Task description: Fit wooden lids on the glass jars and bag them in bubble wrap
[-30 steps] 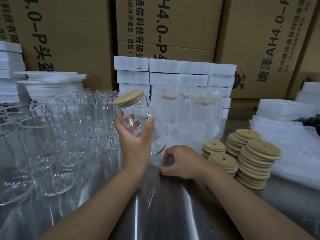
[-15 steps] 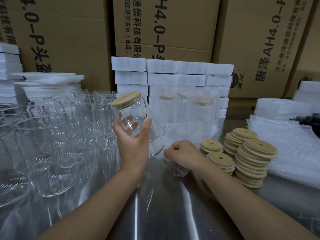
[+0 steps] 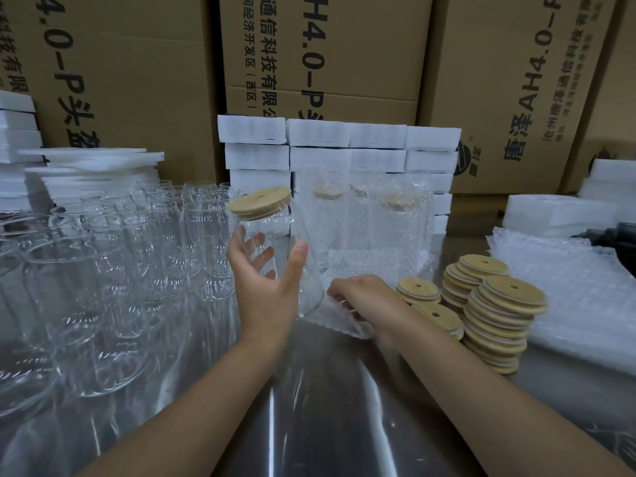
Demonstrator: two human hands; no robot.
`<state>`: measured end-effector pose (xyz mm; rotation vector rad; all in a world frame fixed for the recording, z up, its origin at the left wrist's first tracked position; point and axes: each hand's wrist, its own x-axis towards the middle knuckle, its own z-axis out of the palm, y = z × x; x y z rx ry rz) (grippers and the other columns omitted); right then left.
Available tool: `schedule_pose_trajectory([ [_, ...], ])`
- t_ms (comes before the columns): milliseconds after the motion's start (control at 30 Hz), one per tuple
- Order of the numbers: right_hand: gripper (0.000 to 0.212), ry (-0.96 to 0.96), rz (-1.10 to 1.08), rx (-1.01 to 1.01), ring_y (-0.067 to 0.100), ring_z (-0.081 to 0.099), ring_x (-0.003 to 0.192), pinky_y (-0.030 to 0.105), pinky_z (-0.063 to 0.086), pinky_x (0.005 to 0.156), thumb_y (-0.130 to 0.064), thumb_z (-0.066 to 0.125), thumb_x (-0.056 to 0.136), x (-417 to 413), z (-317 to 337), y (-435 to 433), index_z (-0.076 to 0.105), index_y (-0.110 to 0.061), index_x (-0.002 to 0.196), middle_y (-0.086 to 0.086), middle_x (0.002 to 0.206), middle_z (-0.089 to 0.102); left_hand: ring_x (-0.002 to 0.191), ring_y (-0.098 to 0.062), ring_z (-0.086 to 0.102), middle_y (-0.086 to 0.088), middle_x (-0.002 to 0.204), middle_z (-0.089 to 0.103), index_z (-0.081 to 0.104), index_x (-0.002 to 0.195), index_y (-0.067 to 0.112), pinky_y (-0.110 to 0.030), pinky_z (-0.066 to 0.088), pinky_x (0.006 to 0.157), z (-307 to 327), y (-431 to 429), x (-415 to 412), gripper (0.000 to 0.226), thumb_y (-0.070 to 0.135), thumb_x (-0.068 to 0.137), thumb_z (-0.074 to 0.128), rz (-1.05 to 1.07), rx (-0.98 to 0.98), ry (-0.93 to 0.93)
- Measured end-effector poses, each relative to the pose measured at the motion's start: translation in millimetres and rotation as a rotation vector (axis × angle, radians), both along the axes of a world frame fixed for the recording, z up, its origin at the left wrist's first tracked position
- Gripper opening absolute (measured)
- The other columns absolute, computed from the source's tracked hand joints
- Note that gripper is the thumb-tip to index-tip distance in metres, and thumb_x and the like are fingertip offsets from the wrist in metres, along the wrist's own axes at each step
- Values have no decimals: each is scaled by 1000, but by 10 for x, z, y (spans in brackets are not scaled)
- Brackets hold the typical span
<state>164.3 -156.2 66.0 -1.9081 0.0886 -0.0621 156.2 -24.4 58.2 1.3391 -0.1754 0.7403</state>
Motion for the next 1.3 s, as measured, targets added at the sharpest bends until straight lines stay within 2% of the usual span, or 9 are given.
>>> schedule_pose_trajectory([
  [133,18,17,27,197,11,52,46,19,40,49,-14,55,83,-48,56,6,59,-12,66,-3,51,56,115,1,51,8,133,47,27,144,30,-31,43,100,-29,6,-3,87,46,72,73,13,68,21],
  [233,12,3,80,300,14,59,60,22,48,56,-12,54,85,-62,67,18,63,-8,78,3,67,63,116,4,49,11,133,46,26,145,31,-21,39,94,-42,0,-11,91,51,69,72,-8,105,22],
  [600,19,-443,68,51,7,62,74,21,52,58,-39,49,95,-114,5,98,62,-25,97,0,93,64,122,-2,46,10,137,44,28,144,31,-23,38,97,-63,12,22,87,48,74,75,-141,148,47],
  [800,97,-425,47,-248,6,59,93,29,50,82,-83,53,56,-143,-28,107,29,-37,138,-23,108,52,125,-1,48,8,136,52,45,140,28,-18,38,97,-34,17,69,64,44,78,37,-310,19,96],
  [900,96,-426,-61,-275,8,58,93,32,50,82,-74,70,56,-114,-27,97,29,-31,132,-21,103,52,121,8,49,11,134,55,54,136,22,-16,37,104,-37,-9,62,62,42,80,38,-371,23,120],
  [1033,85,-462,-170,-205,8,60,88,36,52,81,-72,72,54,-106,0,103,39,-28,118,-21,96,53,110,19,43,13,129,46,60,123,25,9,29,80,-36,-79,51,30,16,96,52,-170,85,106],
  [1133,77,-529,-234,-155,11,60,86,37,51,78,-64,77,58,-111,17,89,40,-25,113,-19,93,53,113,5,47,9,132,49,62,120,28,-8,33,94,-55,-85,65,25,26,97,53,-128,35,227],
  [1200,75,-558,-283,-123,11,60,84,38,51,78,-61,77,59,-110,32,63,42,-22,113,-18,91,54,100,-7,61,6,116,63,65,101,31,-28,47,90,-35,-74,67,17,37,97,50,-205,-51,404],
  [1300,75,-572,-327,-76,9,60,82,37,51,77,-62,76,59,-107,43,30,42,-22,112,-16,92,55,53,-6,66,9,61,69,63,86,24,-24,53,55,-31,-73,49,23,37,97,47,-340,-190,555],
])
